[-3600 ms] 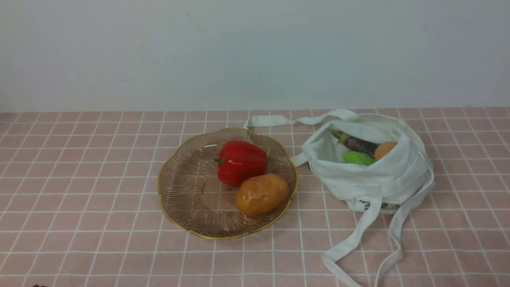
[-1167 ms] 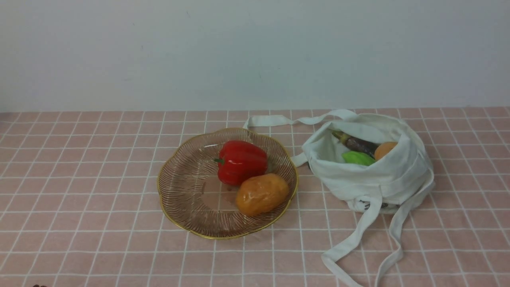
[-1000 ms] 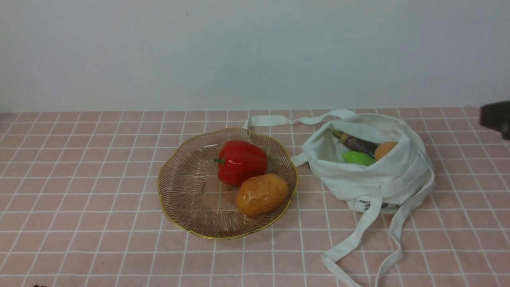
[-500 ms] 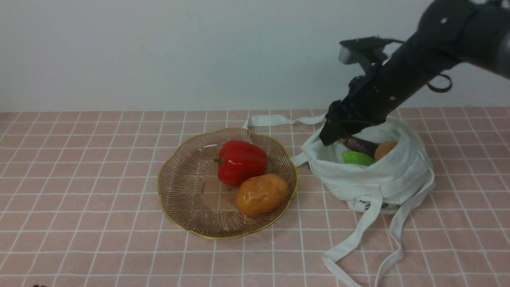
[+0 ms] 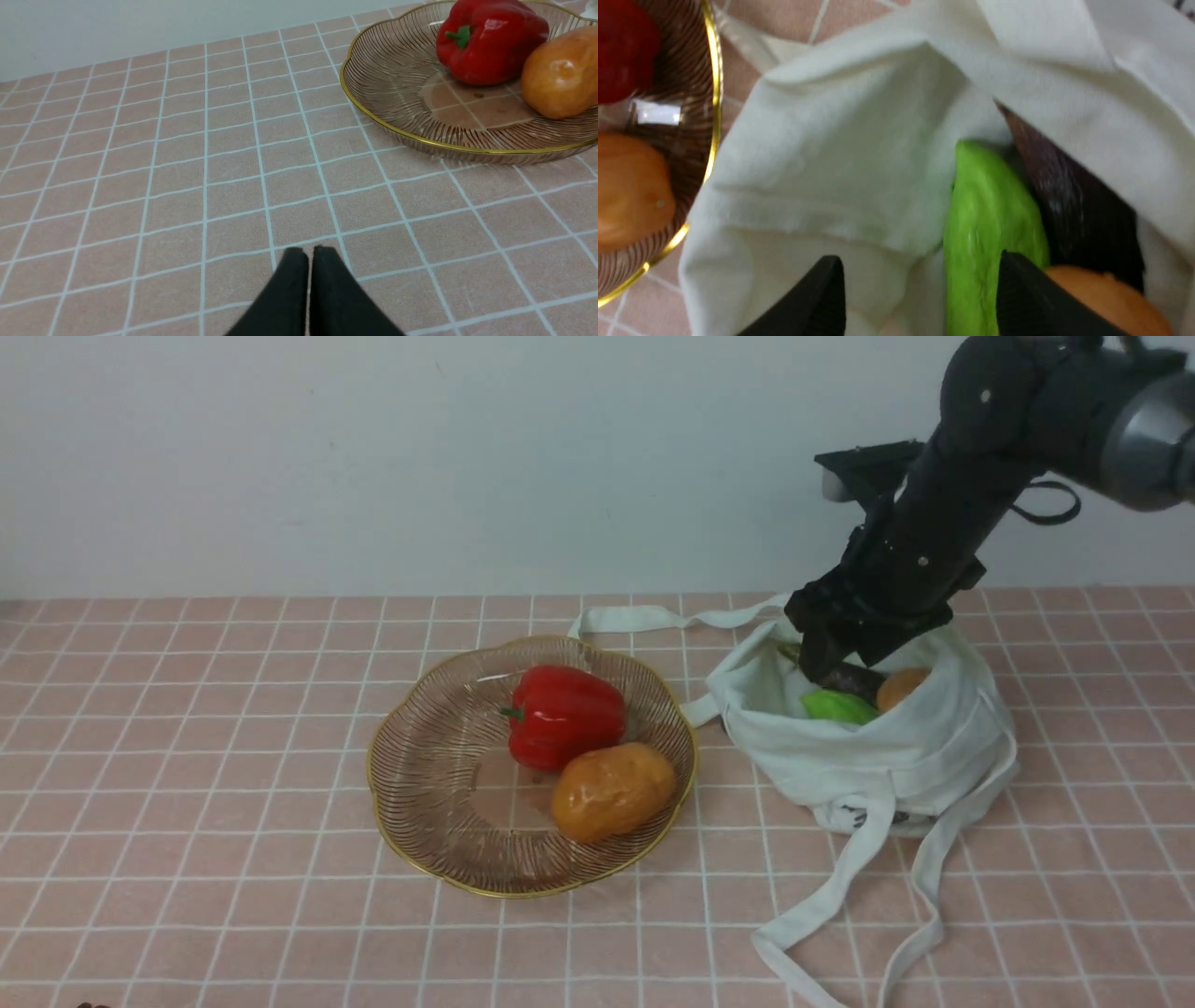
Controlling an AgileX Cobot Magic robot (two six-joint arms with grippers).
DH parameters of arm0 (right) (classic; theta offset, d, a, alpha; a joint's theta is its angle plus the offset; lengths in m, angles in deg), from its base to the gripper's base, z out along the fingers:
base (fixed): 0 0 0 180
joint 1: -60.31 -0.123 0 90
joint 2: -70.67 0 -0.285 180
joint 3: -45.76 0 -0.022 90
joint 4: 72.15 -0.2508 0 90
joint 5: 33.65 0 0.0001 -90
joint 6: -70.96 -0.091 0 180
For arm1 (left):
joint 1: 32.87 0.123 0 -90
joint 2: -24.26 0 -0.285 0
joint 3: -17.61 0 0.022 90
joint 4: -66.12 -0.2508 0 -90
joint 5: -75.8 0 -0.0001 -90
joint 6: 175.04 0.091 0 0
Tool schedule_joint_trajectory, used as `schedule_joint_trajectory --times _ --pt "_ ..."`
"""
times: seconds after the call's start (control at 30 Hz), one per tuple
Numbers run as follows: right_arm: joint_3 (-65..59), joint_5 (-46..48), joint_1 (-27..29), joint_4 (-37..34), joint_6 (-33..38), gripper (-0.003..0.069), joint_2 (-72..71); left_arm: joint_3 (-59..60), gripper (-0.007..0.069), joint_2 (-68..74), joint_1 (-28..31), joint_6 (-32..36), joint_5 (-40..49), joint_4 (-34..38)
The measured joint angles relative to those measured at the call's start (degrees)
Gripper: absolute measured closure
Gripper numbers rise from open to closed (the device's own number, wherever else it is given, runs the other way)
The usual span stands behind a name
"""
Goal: Take vegetables from bag on pink coffee tablecloth place on plate.
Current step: 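Reach into the cloth bag and grasp the green vegetable inside with the right gripper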
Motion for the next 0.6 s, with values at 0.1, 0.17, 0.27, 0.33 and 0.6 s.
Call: schedule_joint_trajectory --times 0.1,0.17,0.27,0.33,0.6 --pt "-1.5 0.3 0.0 0.2 2.0 0.0229 -0.2 0.0 0.0629 0.0 0.0 0.0 0.0 0.0" --pt "-1.7 0.3 0.0 -0.1 3.9 0.0205 1.2 0.0 0.0629 0.0 0.0 0.0 0.0 0.0" --pt "-1.7 0.0 0.0 0.4 6.1 0.0159 3.8 0.0 0.0629 0.0 0.0 0.0 0.0 0.0" --pt "-1.8 -0.2 0.0 1.6 6.4 0.0116 5.2 0.0 0.0629 0.0 0.0 0.0 0.0 0.0" --pt "-1.8 -5.1 0.0 5.5 8.4 0.0017 7.8 0.0 0.0629 0.0 0.0 0.0 0.0 0.0"
